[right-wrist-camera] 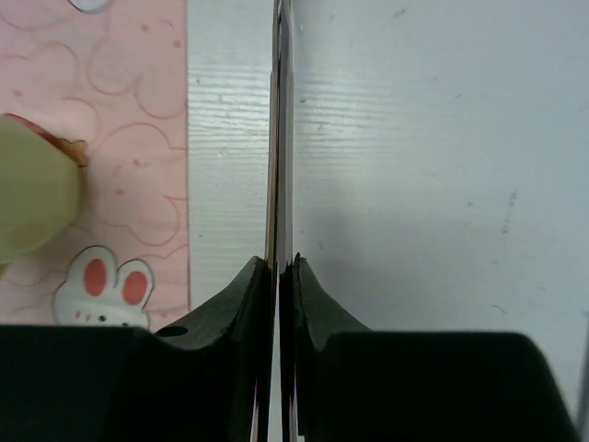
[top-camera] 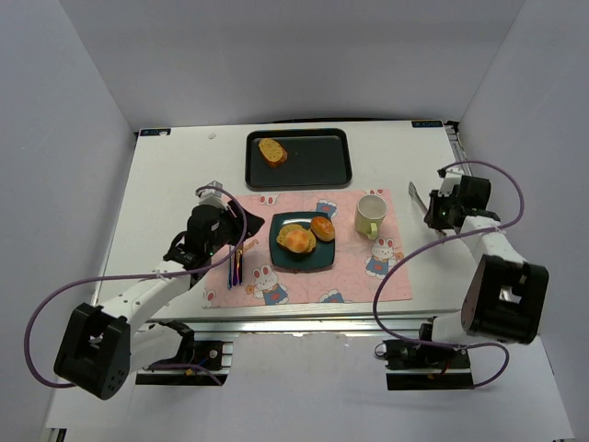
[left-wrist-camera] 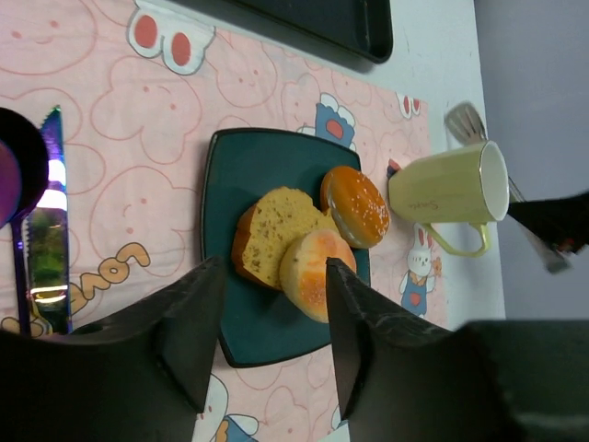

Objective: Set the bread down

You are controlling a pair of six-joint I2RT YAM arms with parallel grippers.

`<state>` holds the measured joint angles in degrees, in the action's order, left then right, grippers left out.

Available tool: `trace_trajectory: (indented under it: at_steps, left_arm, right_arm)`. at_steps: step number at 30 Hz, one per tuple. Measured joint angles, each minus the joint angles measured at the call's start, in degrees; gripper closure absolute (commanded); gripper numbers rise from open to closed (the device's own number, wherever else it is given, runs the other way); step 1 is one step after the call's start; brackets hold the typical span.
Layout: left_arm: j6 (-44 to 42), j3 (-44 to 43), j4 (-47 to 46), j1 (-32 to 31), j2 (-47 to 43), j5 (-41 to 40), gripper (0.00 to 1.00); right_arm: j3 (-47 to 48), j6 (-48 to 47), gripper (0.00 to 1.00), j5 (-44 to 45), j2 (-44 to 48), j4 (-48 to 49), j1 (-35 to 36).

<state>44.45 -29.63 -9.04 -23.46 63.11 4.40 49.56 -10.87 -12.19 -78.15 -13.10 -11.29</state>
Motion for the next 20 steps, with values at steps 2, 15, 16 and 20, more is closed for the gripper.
trace_trajectory:
  at_steps: [2, 15, 16, 20]
  left_arm:
    - [-0.3, -0.7, 0.0, -1.0, 1.2, 0.5, 0.4]
    - [-4.1, -3.8, 4.3, -8.5, 5.7, -0.3, 0.38]
    - [-4.4, -3.9, 4.8, -8.5, 5.9, -0.4, 0.38]
    - [-5.8, -5.8, 7.3, -8.5, 7.0, -0.9, 0.54]
  right_arm:
    - [-2.3, -0.1, 1.0, 1.0, -4.2, 3.5, 0.0]
    - [-5.9, -7.5, 0.1, 5.2, -13.0, 12.8, -0.4]
    - [-5.9, -7.8, 0.11, 5.4, -12.7, 12.6, -0.4]
    - [-5.8, -9.3, 0.11, 5.5, -9.3, 9.3, -0.4]
